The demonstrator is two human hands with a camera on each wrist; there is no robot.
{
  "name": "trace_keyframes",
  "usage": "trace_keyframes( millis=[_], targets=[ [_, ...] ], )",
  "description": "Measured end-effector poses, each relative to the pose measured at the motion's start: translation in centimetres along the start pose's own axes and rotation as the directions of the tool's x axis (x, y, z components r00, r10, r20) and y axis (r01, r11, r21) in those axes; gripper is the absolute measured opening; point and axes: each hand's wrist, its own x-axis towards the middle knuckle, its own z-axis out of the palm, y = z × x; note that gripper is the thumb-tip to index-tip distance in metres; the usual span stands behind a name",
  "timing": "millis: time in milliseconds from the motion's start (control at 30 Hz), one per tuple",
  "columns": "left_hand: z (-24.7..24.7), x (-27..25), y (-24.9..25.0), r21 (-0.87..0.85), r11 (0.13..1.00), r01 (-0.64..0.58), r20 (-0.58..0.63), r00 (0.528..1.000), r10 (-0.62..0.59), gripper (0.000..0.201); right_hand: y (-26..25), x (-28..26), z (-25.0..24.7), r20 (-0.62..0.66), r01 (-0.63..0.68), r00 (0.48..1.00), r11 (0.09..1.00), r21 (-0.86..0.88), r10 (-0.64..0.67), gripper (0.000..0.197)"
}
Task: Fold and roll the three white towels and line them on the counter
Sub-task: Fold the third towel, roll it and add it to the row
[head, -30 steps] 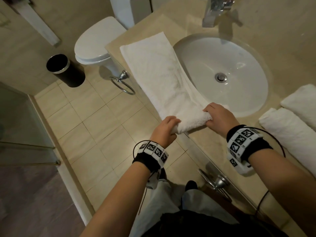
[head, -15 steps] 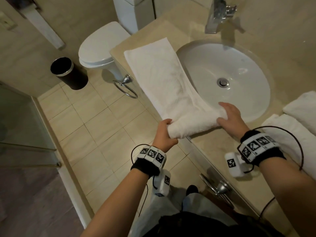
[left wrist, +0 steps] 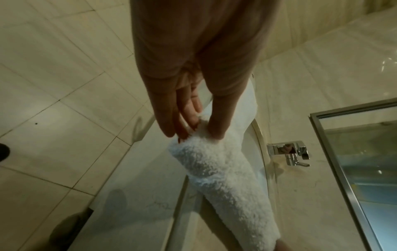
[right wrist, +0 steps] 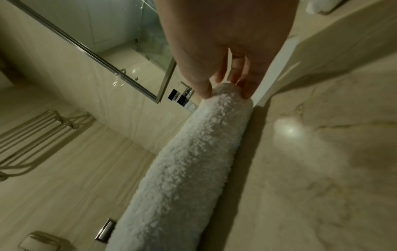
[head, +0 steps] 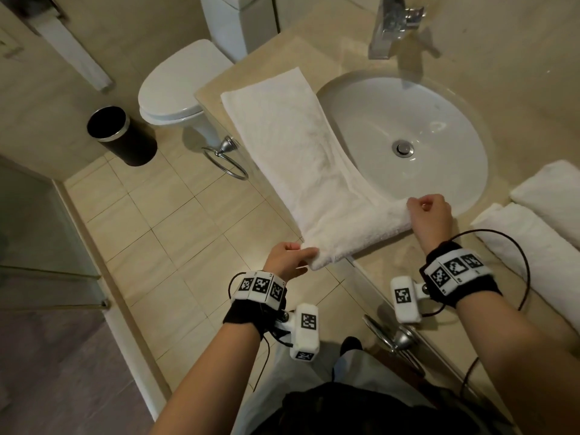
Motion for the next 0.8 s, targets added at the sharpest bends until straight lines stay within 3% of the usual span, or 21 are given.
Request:
trace_keyframes(
  millis=[133, 533, 633, 700, 800],
  targets=[
    [-0.1, -0.3, -0.4, -0.055, 0.997, -0.055, -0.056, 0.997, 0.052, 0.025, 1.2, -0.9, -0.4, 0.006, 0.092, 0.996, 0.996, -0.006, -0.092, 0.02],
    [0.8, -0.6, -0.3, -0.054, 0.975, -0.214, -0.149, 0.968, 0.204, 0.023, 0.6, -2.0, -1.9, 0.003, 0.06, 0.998, 0.998, -0.013, -0.06, 0.016],
    [0.8, -0.5, -0.3, -0.066, 0.97, -0.233, -0.132, 0.966, 0.223, 0.021, 0.8, -1.2, -1.9, 0.08, 0.029, 0.996, 1.0, 0.005, -0.03, 0.007],
    [0.7, -0.5, -0.4, 0.033, 0.971, -0.239, -0.088, 0.967, 0.241, 0.025, 1.3, -0.4, -1.9, 0.143, -0.026, 0.989, 1.0, -0.007, 0.027, 0.007],
    [0.7, -0.5, -0.4, 0.117, 0.964, -0.238, -0.105, 0.963, 0.25, 0.028, 1.4, 0.5, -2.3, 0.198, -0.092, 0.976, 0.996, -0.012, 0.093, 0.017]
  ],
)
